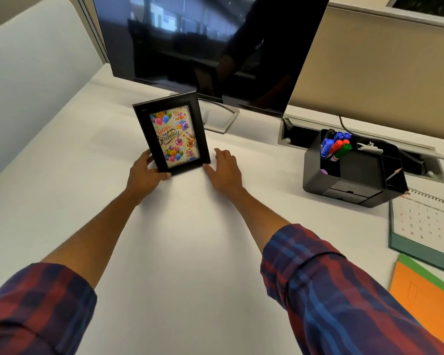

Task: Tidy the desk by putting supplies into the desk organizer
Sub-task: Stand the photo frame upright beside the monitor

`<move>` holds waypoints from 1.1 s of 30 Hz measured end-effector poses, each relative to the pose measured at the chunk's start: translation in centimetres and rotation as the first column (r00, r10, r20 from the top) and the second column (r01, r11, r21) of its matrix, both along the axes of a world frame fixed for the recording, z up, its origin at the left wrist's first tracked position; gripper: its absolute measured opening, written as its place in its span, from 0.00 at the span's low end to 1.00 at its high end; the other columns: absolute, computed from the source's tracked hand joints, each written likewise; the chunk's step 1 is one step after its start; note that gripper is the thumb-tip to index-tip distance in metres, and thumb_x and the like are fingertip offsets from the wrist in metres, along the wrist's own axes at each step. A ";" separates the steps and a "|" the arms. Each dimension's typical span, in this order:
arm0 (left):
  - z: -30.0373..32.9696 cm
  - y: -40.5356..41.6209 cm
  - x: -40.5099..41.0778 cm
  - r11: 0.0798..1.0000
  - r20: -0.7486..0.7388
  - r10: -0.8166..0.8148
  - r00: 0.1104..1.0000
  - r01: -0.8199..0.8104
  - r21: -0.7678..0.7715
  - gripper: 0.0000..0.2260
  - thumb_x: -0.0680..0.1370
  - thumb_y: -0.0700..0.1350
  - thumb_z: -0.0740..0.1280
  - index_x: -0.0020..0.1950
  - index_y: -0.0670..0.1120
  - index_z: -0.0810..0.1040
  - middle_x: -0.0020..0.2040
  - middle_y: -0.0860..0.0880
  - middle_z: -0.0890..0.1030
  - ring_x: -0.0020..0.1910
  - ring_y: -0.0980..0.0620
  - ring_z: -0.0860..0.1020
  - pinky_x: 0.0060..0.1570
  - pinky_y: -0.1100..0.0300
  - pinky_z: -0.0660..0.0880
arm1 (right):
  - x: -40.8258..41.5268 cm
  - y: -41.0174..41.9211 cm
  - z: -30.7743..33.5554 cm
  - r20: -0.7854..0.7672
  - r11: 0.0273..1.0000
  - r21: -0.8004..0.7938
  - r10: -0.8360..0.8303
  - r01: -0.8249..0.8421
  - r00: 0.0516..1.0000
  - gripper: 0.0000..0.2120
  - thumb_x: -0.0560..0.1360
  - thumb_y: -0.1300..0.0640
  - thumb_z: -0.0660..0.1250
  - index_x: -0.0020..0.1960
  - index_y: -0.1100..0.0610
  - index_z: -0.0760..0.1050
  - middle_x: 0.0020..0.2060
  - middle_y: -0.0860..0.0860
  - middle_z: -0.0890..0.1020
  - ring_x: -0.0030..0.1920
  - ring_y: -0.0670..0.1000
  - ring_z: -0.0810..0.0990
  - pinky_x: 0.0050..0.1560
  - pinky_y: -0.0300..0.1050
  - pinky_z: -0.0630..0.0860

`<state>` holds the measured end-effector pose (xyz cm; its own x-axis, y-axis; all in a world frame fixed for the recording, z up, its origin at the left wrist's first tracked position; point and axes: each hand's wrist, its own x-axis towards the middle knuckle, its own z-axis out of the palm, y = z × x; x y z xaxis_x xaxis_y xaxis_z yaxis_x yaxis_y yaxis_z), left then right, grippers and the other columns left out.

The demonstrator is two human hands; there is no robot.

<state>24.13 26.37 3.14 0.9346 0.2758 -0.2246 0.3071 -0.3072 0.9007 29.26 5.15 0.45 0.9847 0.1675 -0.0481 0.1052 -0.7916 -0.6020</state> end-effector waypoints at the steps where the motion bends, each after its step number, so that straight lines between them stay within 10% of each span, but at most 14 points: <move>1: -0.2 0.0 -0.8 1.000 0.010 0.016 1.000 -0.016 0.000 0.35 0.70 0.34 0.74 0.73 0.47 0.65 0.70 0.47 0.73 0.62 0.46 0.77 0.62 0.49 0.73 | -0.6 -0.6 -0.3 0.034 0.994 -0.104 0.021 -0.017 0.999 0.27 0.79 0.46 0.62 0.74 0.56 0.62 0.70 0.54 0.67 0.69 0.56 0.65 0.64 0.52 0.68; 8: -3.1 -1.3 -6.2 0.953 0.089 0.090 0.992 -0.112 0.280 0.33 0.75 0.48 0.73 0.76 0.46 0.63 0.75 0.49 0.66 0.73 0.49 0.64 0.70 0.58 0.59 | -5.7 -5.5 -2.3 0.055 0.956 -0.291 0.065 -0.047 0.996 0.28 0.81 0.38 0.50 0.78 0.45 0.53 0.79 0.46 0.51 0.78 0.49 0.48 0.76 0.53 0.46; 12: -5.1 -2.9 -9.2 0.733 0.045 -0.080 0.996 0.028 0.679 0.30 0.81 0.58 0.57 0.77 0.43 0.59 0.79 0.47 0.56 0.78 0.48 0.53 0.76 0.48 0.49 | -8.6 -7.5 -2.2 0.026 0.951 -0.306 0.055 -0.044 0.998 0.29 0.80 0.36 0.47 0.78 0.43 0.48 0.79 0.44 0.47 0.78 0.48 0.43 0.76 0.53 0.42; 19: -5.4 -5.0 -13.2 0.578 -0.038 -0.202 0.979 0.150 0.802 0.36 0.77 0.63 0.43 0.78 0.42 0.56 0.79 0.45 0.55 0.78 0.48 0.51 0.75 0.46 0.48 | -13.5 -10.5 -1.3 -0.032 0.946 -0.315 0.071 -0.078 0.997 0.29 0.81 0.36 0.47 0.79 0.43 0.47 0.79 0.44 0.45 0.78 0.47 0.41 0.76 0.51 0.40; 33: -4.9 -18.0 -17.6 0.538 -0.059 -0.446 0.893 0.320 0.780 0.32 0.77 0.58 0.45 0.74 0.42 0.66 0.76 0.41 0.62 0.76 0.43 0.58 0.72 0.41 0.55 | -18.1 -21.8 4.2 0.030 0.870 -0.490 0.081 -0.056 0.996 0.18 0.80 0.45 0.56 0.60 0.56 0.76 0.57 0.53 0.79 0.58 0.56 0.76 0.58 0.51 0.67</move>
